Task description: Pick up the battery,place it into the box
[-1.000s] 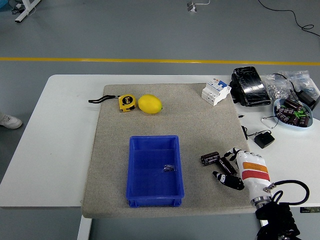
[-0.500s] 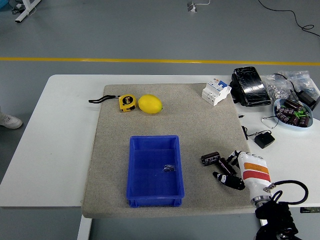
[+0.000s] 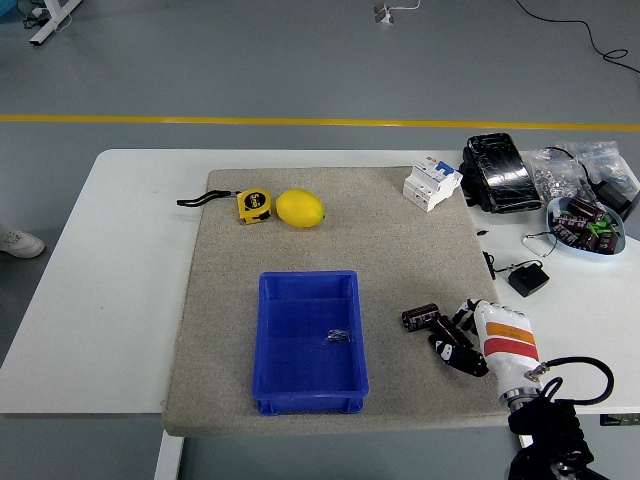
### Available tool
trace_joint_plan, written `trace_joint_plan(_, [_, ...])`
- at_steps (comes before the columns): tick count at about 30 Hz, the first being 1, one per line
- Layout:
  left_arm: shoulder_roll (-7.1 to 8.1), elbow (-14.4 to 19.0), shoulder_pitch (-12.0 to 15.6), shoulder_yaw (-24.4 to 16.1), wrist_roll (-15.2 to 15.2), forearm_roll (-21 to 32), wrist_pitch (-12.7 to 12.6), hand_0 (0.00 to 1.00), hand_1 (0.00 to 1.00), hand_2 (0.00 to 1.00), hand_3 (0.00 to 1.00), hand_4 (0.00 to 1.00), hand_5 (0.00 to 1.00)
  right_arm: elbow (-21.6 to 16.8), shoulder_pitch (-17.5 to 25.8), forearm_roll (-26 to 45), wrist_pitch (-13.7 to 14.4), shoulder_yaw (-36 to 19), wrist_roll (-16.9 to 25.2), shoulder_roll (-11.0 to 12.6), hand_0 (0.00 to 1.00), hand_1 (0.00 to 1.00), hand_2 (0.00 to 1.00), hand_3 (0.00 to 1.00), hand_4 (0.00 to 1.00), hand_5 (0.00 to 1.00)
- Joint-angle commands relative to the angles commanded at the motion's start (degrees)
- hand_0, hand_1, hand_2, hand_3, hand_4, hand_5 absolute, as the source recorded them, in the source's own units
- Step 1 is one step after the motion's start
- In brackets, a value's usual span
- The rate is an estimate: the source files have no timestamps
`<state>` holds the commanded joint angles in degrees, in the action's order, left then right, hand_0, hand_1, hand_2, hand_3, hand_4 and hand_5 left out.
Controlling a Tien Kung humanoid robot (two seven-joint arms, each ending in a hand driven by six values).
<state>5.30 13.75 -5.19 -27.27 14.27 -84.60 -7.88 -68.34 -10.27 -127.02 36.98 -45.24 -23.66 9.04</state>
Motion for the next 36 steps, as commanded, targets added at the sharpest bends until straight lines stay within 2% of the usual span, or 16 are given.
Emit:
trace_joint_plan(1, [0.00, 0.0, 0.0, 0.0, 0.0, 0.0, 0.0, 0.741, 0.650, 0.717, 0.670, 0.710, 0.667, 0.0, 0.0, 0.0, 0.0, -0.1, -0.1, 0.0, 0.201, 0.350, 0.410, 0.444, 0.846, 0.221])
trace_joint_plan(2, [0.02, 0.0, 0.0, 0.1, 0.0, 0.0, 0.0, 0.741, 0.648, 0.716, 0.671, 0.710, 0.667, 0.1, 0.0, -0.1, 0.0, -0.1, -0.1, 0.0, 0.198, 0.342, 0.404, 0.448, 0.847, 0.173])
trace_joint_plan(8, [0.02, 0.0, -0.1, 0.1, 0.0, 0.0, 0.0, 0.740, 0.648, 0.716, 0.671, 0.710, 0.667, 0.2, -0.2, -0.4, 0.0, -0.5, -0.2, 0.1, 0.193, 0.339, 0.403, 0.449, 0.858, 0.157])
trace_joint_plan(20, [-0.01, 0.0, -0.2, -0.2, 0.0, -0.4, 0.0, 0.739, 0.646, 0.715, 0.669, 0.712, 0.668, -1.0, -0.2, -0.8, 0.0, -0.8, -0.3, 0.3, 0.189, 0.340, 0.403, 0.447, 0.833, 0.197])
trace_joint_plan(26, [0.10, -0.1, -0.2, -0.4, 0.1, -0.5, 0.0, 0.737, 0.644, 0.713, 0.671, 0.712, 0.668, -2.8, -0.4, -1.5, 0.0, -0.7, -0.6, 0.7, 0.187, 0.338, 0.403, 0.449, 0.843, 0.194])
trace_joint_plan(36, [0.18, 0.0, 0.0, -1.0, 0.3, -1.3, 0.1, 0.736, 0.642, 0.713, 0.670, 0.712, 0.669, -3.1, -0.6, -1.5, 0.0, -0.3, -0.7, 0.8, 0.187, 0.338, 0.403, 0.455, 0.861, 0.185])
